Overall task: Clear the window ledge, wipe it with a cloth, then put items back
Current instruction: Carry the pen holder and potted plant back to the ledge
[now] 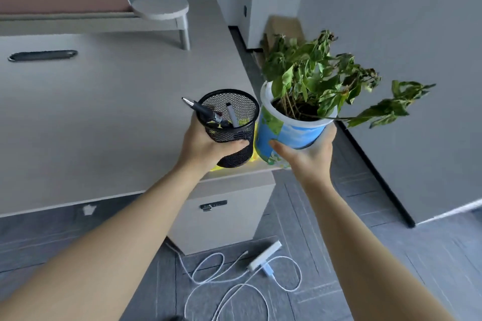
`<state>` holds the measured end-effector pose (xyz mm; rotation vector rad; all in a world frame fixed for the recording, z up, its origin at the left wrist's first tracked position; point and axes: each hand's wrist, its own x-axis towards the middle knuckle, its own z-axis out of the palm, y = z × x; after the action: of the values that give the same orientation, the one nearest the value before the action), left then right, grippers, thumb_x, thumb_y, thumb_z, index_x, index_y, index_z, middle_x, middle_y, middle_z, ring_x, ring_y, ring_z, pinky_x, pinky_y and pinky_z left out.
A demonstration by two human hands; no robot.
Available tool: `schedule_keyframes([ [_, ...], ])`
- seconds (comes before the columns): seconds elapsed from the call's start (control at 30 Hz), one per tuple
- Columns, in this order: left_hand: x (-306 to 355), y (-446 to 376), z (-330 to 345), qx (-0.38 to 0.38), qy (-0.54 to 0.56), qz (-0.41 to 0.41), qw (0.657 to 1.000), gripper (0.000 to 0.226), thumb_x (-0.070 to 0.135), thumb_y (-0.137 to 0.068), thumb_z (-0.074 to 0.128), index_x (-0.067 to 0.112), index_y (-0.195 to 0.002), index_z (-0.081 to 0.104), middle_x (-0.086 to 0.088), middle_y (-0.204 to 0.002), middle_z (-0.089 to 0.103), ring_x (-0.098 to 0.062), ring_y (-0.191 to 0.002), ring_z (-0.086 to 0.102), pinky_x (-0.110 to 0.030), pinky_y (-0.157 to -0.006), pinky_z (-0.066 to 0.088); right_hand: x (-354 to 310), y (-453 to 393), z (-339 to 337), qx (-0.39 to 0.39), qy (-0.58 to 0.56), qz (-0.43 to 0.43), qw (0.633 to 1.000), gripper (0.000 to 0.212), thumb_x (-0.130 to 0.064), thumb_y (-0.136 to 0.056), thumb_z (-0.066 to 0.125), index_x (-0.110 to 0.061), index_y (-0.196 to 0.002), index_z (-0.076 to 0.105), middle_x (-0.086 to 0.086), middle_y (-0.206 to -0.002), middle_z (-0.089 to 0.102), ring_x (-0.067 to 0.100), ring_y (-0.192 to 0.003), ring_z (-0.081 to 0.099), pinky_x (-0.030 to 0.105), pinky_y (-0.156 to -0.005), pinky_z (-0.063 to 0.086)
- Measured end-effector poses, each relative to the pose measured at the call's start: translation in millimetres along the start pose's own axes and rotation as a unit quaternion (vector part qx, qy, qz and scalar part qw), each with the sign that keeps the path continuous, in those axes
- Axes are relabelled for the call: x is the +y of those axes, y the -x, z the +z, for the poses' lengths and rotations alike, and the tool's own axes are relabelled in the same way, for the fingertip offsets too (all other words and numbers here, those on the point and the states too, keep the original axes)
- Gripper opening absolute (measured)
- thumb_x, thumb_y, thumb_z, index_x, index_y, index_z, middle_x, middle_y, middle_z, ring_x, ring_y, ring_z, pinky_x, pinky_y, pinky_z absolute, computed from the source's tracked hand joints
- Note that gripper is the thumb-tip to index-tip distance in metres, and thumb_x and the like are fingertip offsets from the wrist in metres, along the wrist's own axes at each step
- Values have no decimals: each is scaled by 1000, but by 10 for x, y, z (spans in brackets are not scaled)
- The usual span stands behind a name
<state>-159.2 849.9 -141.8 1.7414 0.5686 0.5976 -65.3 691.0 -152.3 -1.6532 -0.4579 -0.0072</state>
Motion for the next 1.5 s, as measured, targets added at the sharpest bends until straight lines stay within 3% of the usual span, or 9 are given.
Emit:
schedule_keyframes([
  [0.1, 281, 291, 760, -41, 13, 17, 999, 85, 39, -34, 77, 11, -110, 50, -4, -109, 64, -20, -103, 60, -32, -94, 47, 26, 111, -894, 46, 19, 1, 999, 76, -20, -43, 79, -18, -104, 33, -22, -94, 42, -28, -83, 46, -5, -70, 39],
  [0.2, 564, 511, 1547, -111, 22, 41, 993, 82, 40, -37, 79, 12, -110, 53, -3, -110, 66, -17, -105, 61, -40, -97, 47, 42, 223, -1814, 101, 53, 5, 993, 79, -23, -42, 79, -18, -106, 34, -15, -98, 46, -9, -89, 51, 9, -81, 43],
  [0.33, 983, 826, 2589, -209, 40, 64, 975, 78, 30, -41, 83, 4, -109, 53, -6, -106, 68, -2, -93, 63, -10, -81, 48, 34, 387, -2945, 190, 82, 5, 978, 79, -23, -43, 80, -16, -107, 35, -10, -99, 48, -4, -84, 50, 6, -79, 42],
  [0.47, 1293, 1096, 3556, -291, 43, 72, 953, 93, 46, -31, 85, 13, -112, 51, -5, -110, 66, -18, -104, 62, -41, -96, 48, 40, 572, -3920, 278, 106, 24, 954, 78, -23, -43, 80, -15, -106, 35, -14, -95, 48, -8, -88, 50, 3, -76, 41],
  [0.63, 1684, 1439, 4702, -363, 57, 82, 927, 87, 46, -33, 76, 12, -108, 48, -2, -105, 62, -18, -102, 59, -34, -92, 46, 84, 701, -4959, 380, 121, 52, 916, 74, -22, -44, 78, -17, -102, 32, -20, -90, 45, -15, -83, 51, 10, -71, 47],
  [0.8, 1977, 1572, 5967, -456, 62, 91, 883, 88, 34, -42, 81, 13, -119, 43, -1, -113, 58, -17, -106, 54, -30, -93, 43, 273, 588, -5982, 464, 141, 70, 871, 71, -9, -49, 86, -33, -87, 31, -14, -91, 48, 13, -90, 54, 33, -79, 51],
  [1.13, 2405, 1709, 8052, -556, 56, 118, 821, 89, 33, -43, 80, 13, -120, 41, 1, -110, 56, -15, -104, 53, -26, -86, 39, 663, 251, -7570, 578, 152, 76, 798, 68, -17, -46, 82, -35, -87, 31, -6, -99, 51, 12, -94, 55, 20, -75, 54],
  [1.23, 2433, 1881, 8596, -575, 49, 111, 809, 91, 35, -39, 80, 13, -119, 41, -1, -111, 57, -16, -105, 54, -30, -91, 42, 805, 273, -8026, 590, 156, 75, 789, 69, -11, -47, 83, -32, -89, 32, -16, -96, 49, 2, -90, 54, 5, -70, 50],
  [1.5, 2423, 2629, 10227, -604, 26, 85, 792, 84, 23, -46, 87, 11, -117, 43, -3, -113, 58, -18, -107, 55, -30, -94, 43, 1444, 465, -9569, 617, 154, 123, 762, 72, 5, -54, 83, -10, -102, 31, 4, -109, 49, 18, -101, 52, 2, -68, 48],
])
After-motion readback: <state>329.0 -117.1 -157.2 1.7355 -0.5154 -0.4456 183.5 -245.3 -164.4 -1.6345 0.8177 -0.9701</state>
